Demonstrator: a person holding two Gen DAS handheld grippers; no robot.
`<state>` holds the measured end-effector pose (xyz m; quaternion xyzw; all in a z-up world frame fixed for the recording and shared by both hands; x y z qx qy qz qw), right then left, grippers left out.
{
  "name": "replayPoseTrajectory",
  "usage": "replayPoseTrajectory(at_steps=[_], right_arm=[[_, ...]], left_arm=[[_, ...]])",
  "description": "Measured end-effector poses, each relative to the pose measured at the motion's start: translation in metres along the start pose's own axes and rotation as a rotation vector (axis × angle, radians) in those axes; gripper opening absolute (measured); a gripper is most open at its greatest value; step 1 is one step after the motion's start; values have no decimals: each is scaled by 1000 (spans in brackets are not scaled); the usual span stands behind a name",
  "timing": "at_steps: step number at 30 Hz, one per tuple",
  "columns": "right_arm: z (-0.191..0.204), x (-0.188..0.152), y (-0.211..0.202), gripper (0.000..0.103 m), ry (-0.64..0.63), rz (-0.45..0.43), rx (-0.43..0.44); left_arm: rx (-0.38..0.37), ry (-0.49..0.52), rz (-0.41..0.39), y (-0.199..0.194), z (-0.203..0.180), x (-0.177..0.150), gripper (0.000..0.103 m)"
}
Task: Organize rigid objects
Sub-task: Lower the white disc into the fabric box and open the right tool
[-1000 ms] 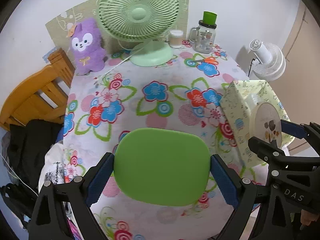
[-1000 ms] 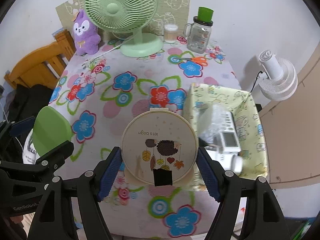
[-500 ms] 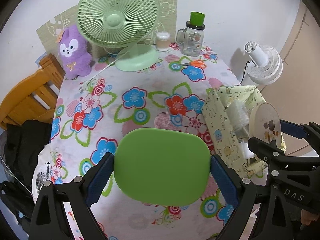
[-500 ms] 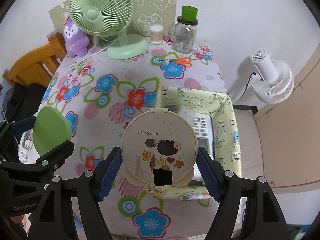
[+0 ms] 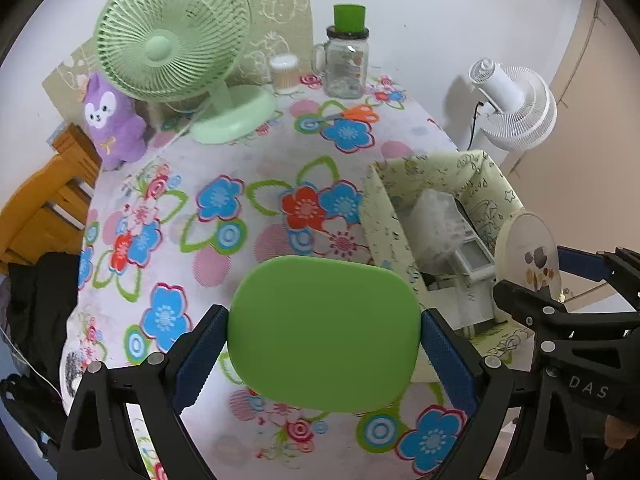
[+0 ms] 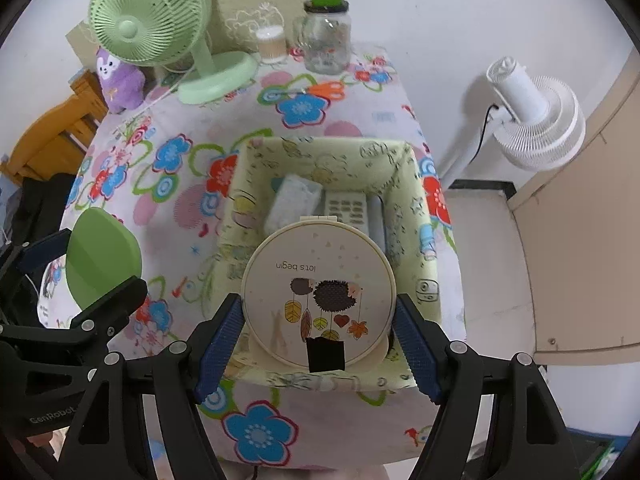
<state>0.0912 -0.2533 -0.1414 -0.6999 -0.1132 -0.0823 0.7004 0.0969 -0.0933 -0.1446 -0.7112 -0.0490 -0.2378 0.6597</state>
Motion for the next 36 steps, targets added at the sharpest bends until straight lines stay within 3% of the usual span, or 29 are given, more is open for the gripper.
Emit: replayPoseTrajectory(at_steps=[19, 29, 36], right_arm=[[-2, -16, 63, 78, -59, 176, 121], [-1, -14, 50, 79, -65, 143, 155], [-21, -2, 19, 79, -72, 34, 69]], left_arm=[[21, -78, 91, 33, -7, -25, 96], [20, -69, 70, 21, -8, -22, 96], [-17, -25, 31, 14, -26, -5, 96]])
Point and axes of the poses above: each gripper's, at about its wrist camera, not at the fingertips, and y roughly the way its jaws point, z to its left, x to its top, the point moved 5 cm from there along y, roughly the way its jaws point, and after that the axes turned 2 degrees about -x, right-handed, at the moved point
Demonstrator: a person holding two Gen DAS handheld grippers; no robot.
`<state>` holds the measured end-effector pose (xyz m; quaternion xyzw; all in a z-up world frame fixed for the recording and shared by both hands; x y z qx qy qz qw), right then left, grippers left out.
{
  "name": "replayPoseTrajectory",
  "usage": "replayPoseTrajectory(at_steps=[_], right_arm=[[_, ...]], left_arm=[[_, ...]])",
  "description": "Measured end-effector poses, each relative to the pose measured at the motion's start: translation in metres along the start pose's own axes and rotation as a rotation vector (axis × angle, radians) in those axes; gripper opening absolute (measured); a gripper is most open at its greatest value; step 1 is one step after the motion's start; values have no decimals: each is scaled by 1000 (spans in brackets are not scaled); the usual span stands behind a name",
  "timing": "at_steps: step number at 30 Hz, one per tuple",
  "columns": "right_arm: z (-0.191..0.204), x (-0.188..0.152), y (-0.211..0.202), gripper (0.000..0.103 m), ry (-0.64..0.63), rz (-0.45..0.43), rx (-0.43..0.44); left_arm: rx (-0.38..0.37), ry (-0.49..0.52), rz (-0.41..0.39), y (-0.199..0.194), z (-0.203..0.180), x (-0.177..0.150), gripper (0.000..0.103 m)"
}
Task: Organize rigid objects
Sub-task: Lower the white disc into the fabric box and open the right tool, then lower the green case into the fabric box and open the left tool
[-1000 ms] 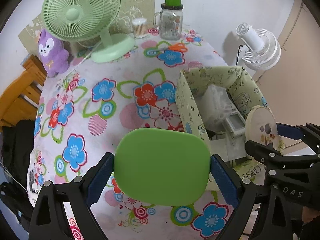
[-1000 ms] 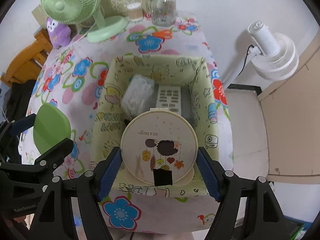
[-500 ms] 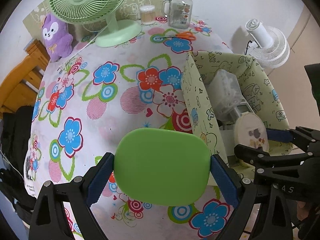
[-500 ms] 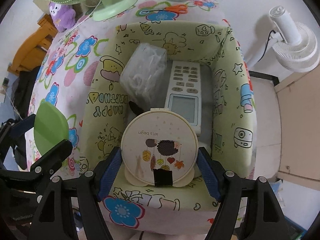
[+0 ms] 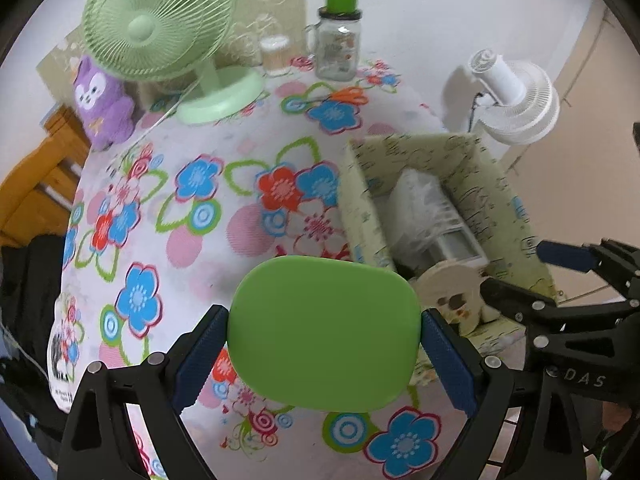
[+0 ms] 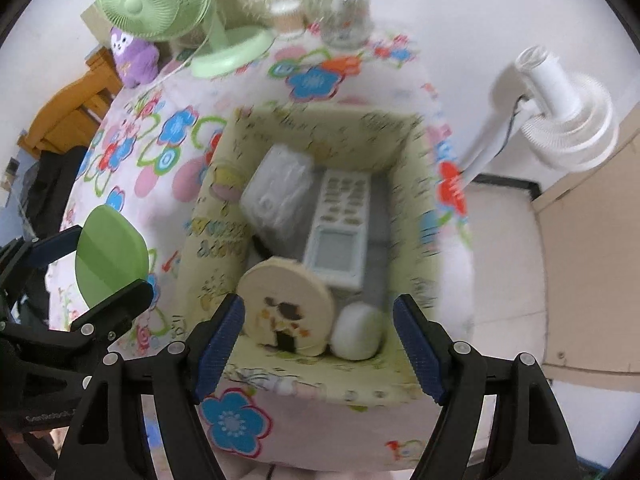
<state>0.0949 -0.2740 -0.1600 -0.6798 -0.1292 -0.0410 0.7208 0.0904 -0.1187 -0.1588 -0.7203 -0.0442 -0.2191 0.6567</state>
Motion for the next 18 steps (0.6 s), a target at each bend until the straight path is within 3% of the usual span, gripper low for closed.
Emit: replayPoseTrajectory(at_steps=[3, 6, 13, 18], right_arm=[[-17, 4, -13, 79, 49, -41, -54], [-31, 5, -22, 71, 78, -67, -64], [-54, -1, -23, 57, 127, -58, -61], [-61, -5, -22, 56, 111, -55, -69]], left_arm=[[-21, 30, -15, -1, -14, 7, 96], [-44, 60, -18, 1, -28, 13, 96], [-84, 104, -6, 11, -57, 21, 96], [-106, 122, 14, 22, -74, 21, 96]])
Point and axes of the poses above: each gripper's, at about its wrist camera, not at the fingertips, and y roughly the way its jaws point, z to its left, x to its top, the point moved 5 cm from there along y, roughly the way its jaws point, and after that the axes turned 2 degrees about -x, right-handed, at the moved point
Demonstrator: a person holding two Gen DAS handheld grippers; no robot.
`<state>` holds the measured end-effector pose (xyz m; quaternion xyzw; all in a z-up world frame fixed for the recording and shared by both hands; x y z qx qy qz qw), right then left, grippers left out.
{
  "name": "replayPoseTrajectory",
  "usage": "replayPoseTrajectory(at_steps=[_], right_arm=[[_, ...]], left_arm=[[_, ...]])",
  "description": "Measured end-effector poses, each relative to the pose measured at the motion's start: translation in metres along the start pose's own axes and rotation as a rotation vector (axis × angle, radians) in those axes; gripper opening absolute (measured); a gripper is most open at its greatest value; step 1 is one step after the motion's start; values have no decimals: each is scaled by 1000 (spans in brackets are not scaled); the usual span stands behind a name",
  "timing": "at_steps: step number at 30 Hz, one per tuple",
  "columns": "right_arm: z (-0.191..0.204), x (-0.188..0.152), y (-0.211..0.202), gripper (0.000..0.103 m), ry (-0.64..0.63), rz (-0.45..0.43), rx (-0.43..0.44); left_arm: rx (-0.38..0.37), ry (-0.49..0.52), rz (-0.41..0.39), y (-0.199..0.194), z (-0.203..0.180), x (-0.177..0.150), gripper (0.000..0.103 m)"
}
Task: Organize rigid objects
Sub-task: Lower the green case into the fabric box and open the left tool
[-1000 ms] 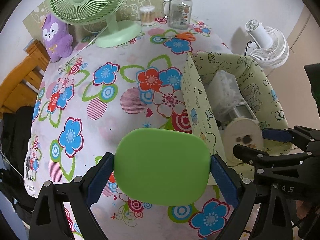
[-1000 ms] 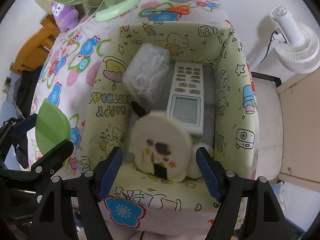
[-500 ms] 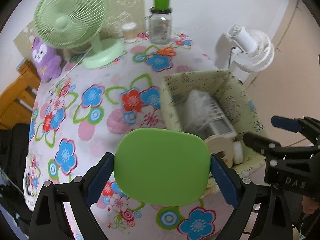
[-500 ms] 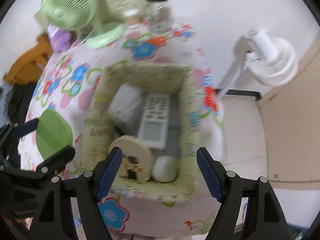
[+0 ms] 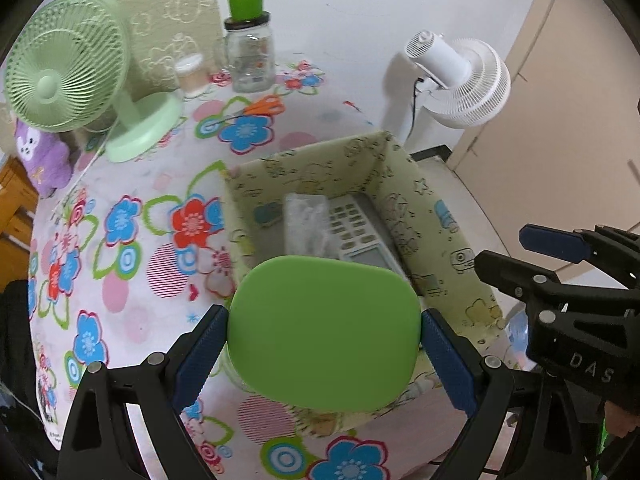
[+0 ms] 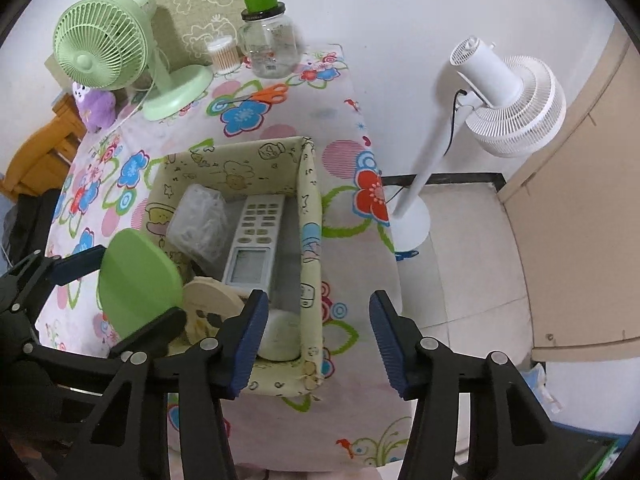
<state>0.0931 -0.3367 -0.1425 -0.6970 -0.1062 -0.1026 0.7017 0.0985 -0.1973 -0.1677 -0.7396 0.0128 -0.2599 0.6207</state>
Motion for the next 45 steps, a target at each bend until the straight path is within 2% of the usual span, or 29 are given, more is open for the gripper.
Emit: replayPoseTrajectory(at_steps=[22, 27, 36, 45], right_arm=[[-5, 1, 20, 57, -44, 35, 8], [-3, 1, 18, 57, -50, 32, 12], [13, 6, 5, 57, -62, -1, 24], [35, 10, -9, 57, -80, -36, -1]], left_arm=[[-41, -14, 117, 56, -26, 2, 96], [-6, 1, 115, 50, -25, 3, 96], [17, 19, 54, 17, -15, 2, 96], [37, -5, 7, -14, 11, -2, 96]])
Point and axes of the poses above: each gripper's, at about its wrist camera, not at the fingertips, and y roughly the way its jaws point, z to its left, x to its top, the point moved 5 cm from there along y, roughly the way its jaws point, and after that the axes turned 2 degrees about -x, right-handed, at the moved point
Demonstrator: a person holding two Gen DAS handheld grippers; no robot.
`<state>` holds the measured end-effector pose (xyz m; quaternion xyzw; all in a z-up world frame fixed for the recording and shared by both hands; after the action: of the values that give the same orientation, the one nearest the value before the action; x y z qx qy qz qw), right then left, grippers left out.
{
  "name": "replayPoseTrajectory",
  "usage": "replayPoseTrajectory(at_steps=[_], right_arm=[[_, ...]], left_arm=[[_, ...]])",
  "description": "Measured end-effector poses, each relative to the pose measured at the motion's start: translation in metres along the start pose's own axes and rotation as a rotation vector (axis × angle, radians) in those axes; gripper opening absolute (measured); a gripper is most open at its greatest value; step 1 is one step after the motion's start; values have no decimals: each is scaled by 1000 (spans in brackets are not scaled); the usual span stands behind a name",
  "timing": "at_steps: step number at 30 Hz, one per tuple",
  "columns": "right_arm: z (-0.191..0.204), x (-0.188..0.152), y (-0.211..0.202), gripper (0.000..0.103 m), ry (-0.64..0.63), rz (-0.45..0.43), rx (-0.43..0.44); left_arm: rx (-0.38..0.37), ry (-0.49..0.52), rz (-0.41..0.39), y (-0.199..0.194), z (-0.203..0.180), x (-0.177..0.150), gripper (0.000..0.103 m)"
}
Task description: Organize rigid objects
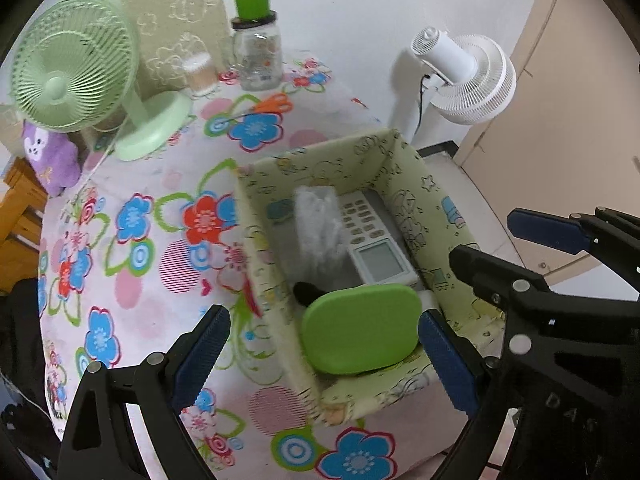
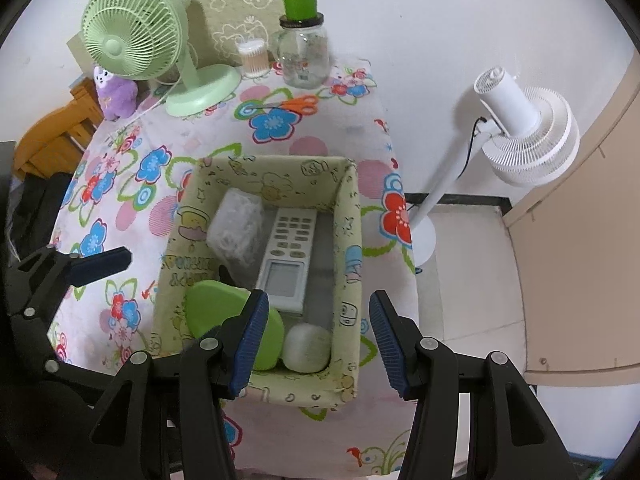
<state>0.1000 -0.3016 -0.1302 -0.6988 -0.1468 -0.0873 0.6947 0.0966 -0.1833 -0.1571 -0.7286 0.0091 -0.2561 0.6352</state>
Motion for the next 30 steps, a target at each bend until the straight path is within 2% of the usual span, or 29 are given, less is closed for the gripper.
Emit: replayPoseTrajectory(at_steps=[6, 10, 18, 25, 30], right_arm=[[17, 3, -9, 57, 8, -7, -7], [33, 3, -17, 57, -2, -24, -7], [70, 6, -35, 64, -20, -64, -16], [105, 6, -54, 76, -35, -103, -14], [129, 0, -66, 77, -31, -126, -4]], left_arm=[[0, -39, -28, -20, 27, -8, 96], [32, -45, -39, -34, 46, -15, 96], [69, -75, -87, -64, 87, -32, 96], [82, -142, -126, -93, 128, -54, 96], [96, -176, -146, -109, 152, -70, 96]])
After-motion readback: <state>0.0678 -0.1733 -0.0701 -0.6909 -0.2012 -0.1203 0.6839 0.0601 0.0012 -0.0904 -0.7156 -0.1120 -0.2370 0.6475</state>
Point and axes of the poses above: each gripper's, at about its wrist camera, not at the fingertips, and y roughly the way its jaws point, z to its left, x to its top, the point moved 5 cm from there along y, roughly the way its jaws point, and after that the axes turned 2 degrees about -x, right-handed, at the moved point
